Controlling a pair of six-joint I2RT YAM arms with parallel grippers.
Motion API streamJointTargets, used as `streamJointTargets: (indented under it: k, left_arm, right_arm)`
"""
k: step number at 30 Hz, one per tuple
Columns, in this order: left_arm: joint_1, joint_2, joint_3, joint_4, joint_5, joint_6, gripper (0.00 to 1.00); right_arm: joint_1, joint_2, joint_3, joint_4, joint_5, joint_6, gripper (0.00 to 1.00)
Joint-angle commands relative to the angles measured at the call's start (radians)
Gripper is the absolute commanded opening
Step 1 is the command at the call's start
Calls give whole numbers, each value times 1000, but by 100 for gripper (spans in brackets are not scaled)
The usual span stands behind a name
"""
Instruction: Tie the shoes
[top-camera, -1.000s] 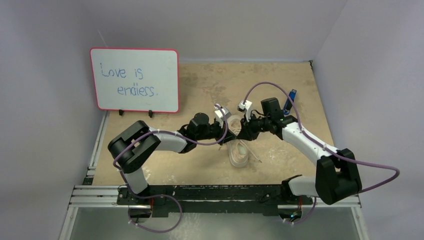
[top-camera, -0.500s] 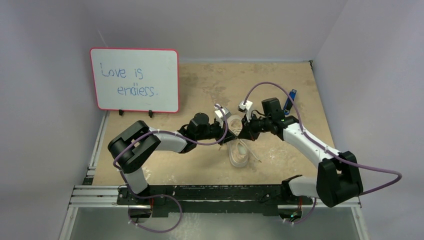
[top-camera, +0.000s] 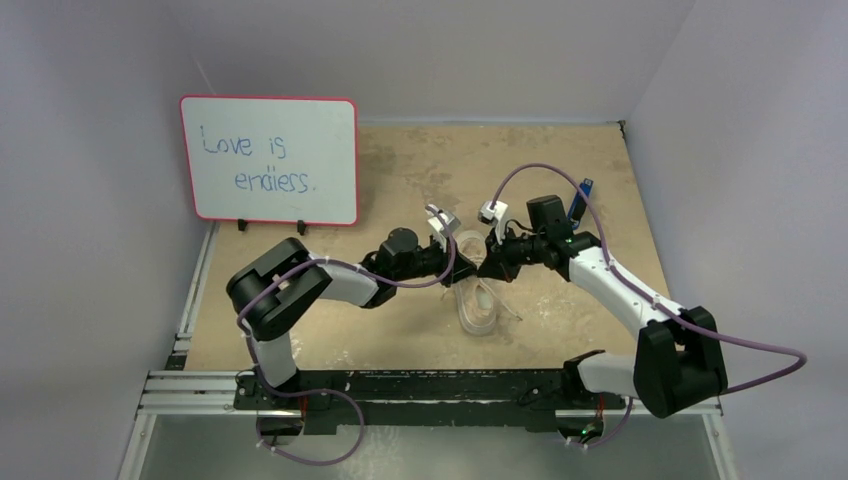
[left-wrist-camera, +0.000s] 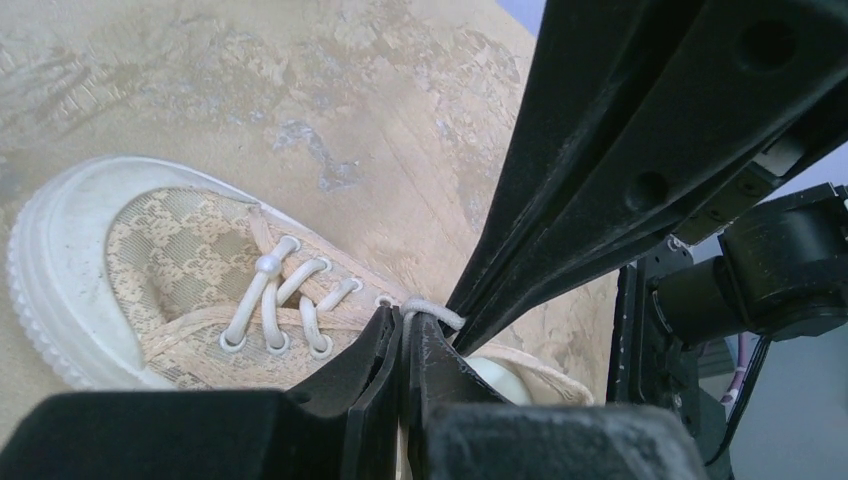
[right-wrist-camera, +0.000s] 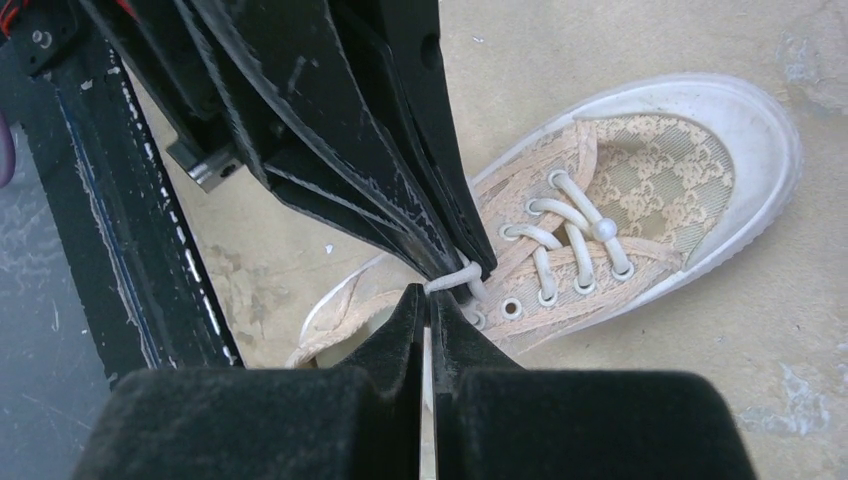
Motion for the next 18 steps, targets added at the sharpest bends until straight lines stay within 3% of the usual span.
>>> streamJointTargets:
  k: [1,18]
  left_arm:
    - [-22,46,36,175,-12,-78,0]
    - [-34,142,-5,424,89,-250,0]
  right_arm:
    - [2,-1,36,61,-68,46,0]
    - [51,60,80,122,-40,165,2]
